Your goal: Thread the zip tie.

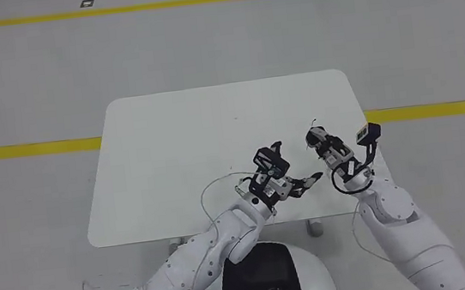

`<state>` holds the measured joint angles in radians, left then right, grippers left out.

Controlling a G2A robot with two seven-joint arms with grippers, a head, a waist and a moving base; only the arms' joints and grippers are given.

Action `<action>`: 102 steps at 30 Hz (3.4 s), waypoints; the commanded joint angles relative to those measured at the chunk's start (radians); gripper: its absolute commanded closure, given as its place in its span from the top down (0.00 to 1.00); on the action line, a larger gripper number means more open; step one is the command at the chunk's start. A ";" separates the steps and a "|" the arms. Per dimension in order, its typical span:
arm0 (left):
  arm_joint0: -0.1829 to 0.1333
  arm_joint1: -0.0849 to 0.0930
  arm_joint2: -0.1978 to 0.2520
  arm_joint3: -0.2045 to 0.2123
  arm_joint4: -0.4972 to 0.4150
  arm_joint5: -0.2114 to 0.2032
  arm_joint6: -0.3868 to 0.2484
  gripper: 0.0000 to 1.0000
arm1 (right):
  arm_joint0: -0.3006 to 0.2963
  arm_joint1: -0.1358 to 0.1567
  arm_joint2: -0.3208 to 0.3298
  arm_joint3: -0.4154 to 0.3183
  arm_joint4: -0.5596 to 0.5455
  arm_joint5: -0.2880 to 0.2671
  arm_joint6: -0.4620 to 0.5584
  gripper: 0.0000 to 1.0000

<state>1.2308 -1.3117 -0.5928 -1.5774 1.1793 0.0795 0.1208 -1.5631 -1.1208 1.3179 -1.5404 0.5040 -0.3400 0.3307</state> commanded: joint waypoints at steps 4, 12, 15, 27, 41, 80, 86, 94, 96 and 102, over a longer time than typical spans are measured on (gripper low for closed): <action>0.000 0.000 -0.001 0.000 0.000 0.000 0.001 1.00 | 0.000 -0.001 0.003 -0.001 -0.002 0.000 -0.003 0.00; 0.003 -0.003 -0.008 0.003 0.028 0.026 -0.018 1.00 | -0.006 -0.007 -0.001 -0.030 -0.017 0.000 -0.011 0.00; -0.002 -0.006 -0.006 0.006 0.051 0.031 -0.016 1.00 | -0.009 -0.009 0.009 -0.042 -0.067 0.000 -0.024 0.00; 0.005 -0.007 -0.017 0.007 0.107 0.071 -0.016 1.00 | -0.005 -0.013 0.004 -0.047 -0.084 0.014 -0.029 0.00; 0.022 -0.012 -0.029 0.005 0.142 0.051 -0.067 0.29 | 0.001 -0.027 -0.005 -0.039 -0.126 0.000 -0.024 0.00; 0.058 -0.026 -0.074 0.000 0.181 0.030 -0.079 0.17 | -0.011 -0.060 -0.011 -0.039 -0.192 0.000 0.047 0.00; 0.061 -0.028 -0.081 -0.002 0.187 0.028 -0.083 0.14 | -0.010 -0.063 -0.009 -0.038 -0.197 0.000 0.058 0.00; 0.064 -0.031 -0.086 0.001 0.189 0.021 -0.084 0.00 | -0.007 -0.067 -0.006 -0.031 -0.199 0.000 0.064 0.00; 0.065 -0.031 -0.087 0.002 0.190 0.019 -0.084 0.00 | -0.005 -0.069 -0.005 -0.026 -0.197 0.000 0.065 0.00; 0.068 -0.033 -0.091 0.004 0.191 0.014 -0.083 0.00 | -0.001 -0.071 -0.006 -0.016 -0.192 0.000 0.071 0.91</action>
<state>1.2981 -1.3442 -0.6832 -1.5741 1.3701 0.0944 0.0378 -1.5647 -1.1918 1.3125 -1.5582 0.3107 -0.3400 0.4011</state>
